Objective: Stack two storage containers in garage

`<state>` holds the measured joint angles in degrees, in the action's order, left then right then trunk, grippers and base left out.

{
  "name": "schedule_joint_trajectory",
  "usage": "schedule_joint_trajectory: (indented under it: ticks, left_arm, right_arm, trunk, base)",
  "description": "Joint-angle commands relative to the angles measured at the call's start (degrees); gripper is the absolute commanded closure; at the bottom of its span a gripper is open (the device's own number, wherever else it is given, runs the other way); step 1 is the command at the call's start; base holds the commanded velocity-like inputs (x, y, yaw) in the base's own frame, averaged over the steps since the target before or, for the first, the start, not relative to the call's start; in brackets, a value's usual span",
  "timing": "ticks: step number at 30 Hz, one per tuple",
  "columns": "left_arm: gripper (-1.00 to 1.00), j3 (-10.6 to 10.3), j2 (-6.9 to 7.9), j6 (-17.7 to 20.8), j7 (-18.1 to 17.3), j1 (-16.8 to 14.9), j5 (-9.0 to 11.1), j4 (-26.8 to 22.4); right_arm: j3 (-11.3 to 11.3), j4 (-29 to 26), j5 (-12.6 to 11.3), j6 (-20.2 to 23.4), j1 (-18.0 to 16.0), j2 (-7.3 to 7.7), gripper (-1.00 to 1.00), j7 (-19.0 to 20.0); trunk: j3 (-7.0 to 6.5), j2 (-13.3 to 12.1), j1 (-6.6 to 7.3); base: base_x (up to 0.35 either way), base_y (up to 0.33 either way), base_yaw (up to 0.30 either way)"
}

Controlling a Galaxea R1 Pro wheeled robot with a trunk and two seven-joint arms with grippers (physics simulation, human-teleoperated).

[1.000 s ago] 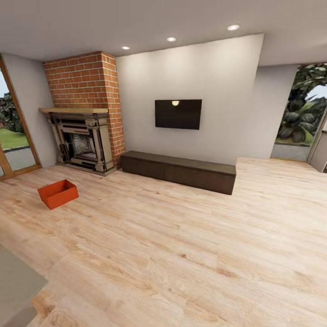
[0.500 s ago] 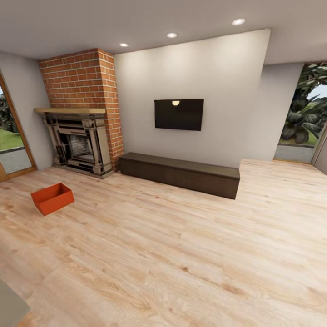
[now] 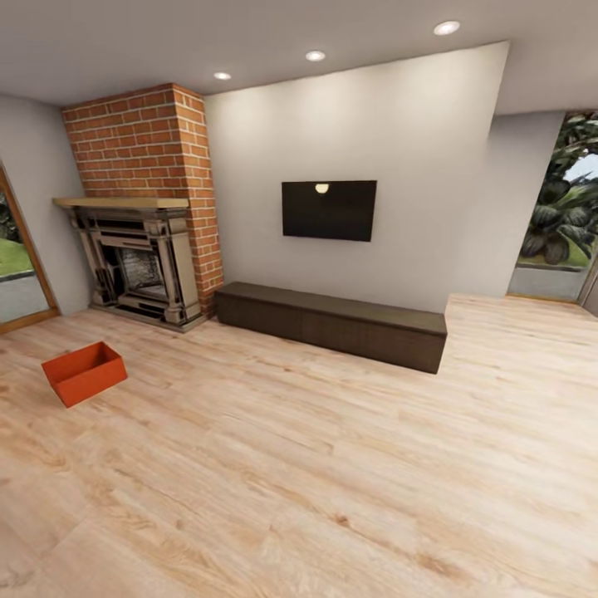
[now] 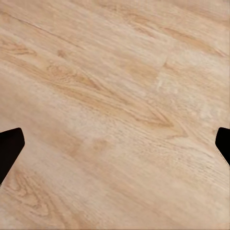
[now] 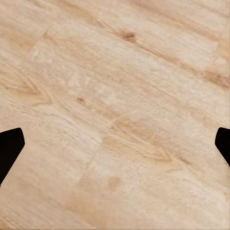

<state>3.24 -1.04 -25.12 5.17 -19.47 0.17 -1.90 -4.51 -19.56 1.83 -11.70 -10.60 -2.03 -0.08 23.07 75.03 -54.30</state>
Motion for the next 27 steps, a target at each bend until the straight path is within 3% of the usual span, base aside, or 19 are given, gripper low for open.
schedule_joint_trajectory:
  ticks: [1,10,27]
  left_arm:
    - [-1.0,0.3,-0.02,-0.2,0.0,0.0,0.0,0.0]
    - [-1.0,0.3,-0.02,-0.2,0.0,0.0,0.0,0.0]
    - [-1.0,0.3,-0.02,-0.2,0.0,0.0,0.0,0.0]
  right_arm:
    - [-0.1,0.0,0.2,-0.2,0.0,0.01,-1.0,0.0]
    - [-0.1,0.0,0.2,-0.2,0.0,0.01,-1.0,0.0]
    - [-0.1,0.0,0.2,-0.2,0.0,0.01,-1.0,0.0]
  trunk:
    - [0.06,0.0,-0.03]
    - [0.06,0.0,-0.03]
    - [0.06,0.0,-0.03]
  base:
    - [0.343,0.0,0.0]
    - [0.343,0.0,0.133]
    - [0.343,0.0,0.276]
